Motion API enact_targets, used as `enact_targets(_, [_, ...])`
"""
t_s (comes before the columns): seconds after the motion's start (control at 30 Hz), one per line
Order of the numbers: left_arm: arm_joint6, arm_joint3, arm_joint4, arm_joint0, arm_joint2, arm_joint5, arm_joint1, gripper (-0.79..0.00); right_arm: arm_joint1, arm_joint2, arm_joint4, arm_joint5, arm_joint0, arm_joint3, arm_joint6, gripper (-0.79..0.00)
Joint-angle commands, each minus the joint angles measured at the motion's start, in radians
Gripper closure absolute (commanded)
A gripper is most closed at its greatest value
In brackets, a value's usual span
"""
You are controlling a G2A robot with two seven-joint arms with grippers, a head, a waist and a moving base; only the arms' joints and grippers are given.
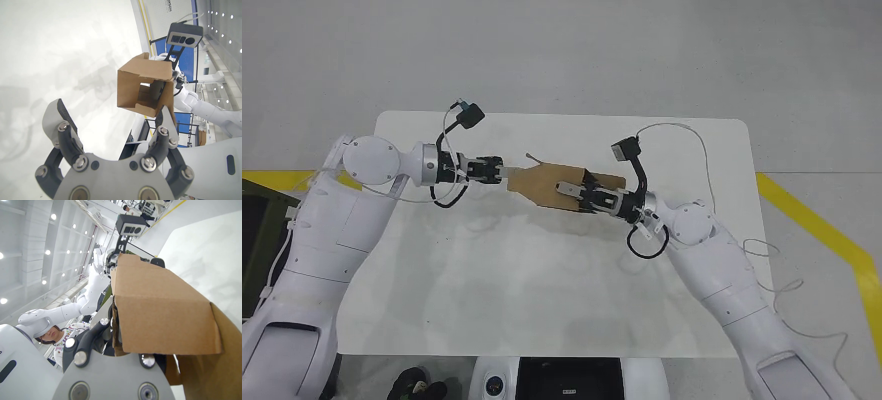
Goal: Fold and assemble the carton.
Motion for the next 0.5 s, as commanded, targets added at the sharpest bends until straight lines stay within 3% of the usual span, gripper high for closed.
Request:
enact_targets(0.0, [0.007, 0.013, 0.002, -0.005, -0.003, 0.002, 0.0, -0.785, 0.004, 0.002, 0.011, 0.013, -0.01, -0.005, 0.034, 0.0])
enact_targets(0.17, [0.021, 0.026, 0.006, -0.012, 0.001, 0.002, -0.001, -0.785, 0.004, -0.016, 0.035, 0.035, -0.023, -0.013, 0.09, 0.0])
enact_targets(0.47, [0.021, 0.002, 0.017, -0.002, 0.022, 0.0, -0.005, -0.785, -0.005, -0.038, 0.048, 0.022, -0.002, 0.003, 0.081, 0.0])
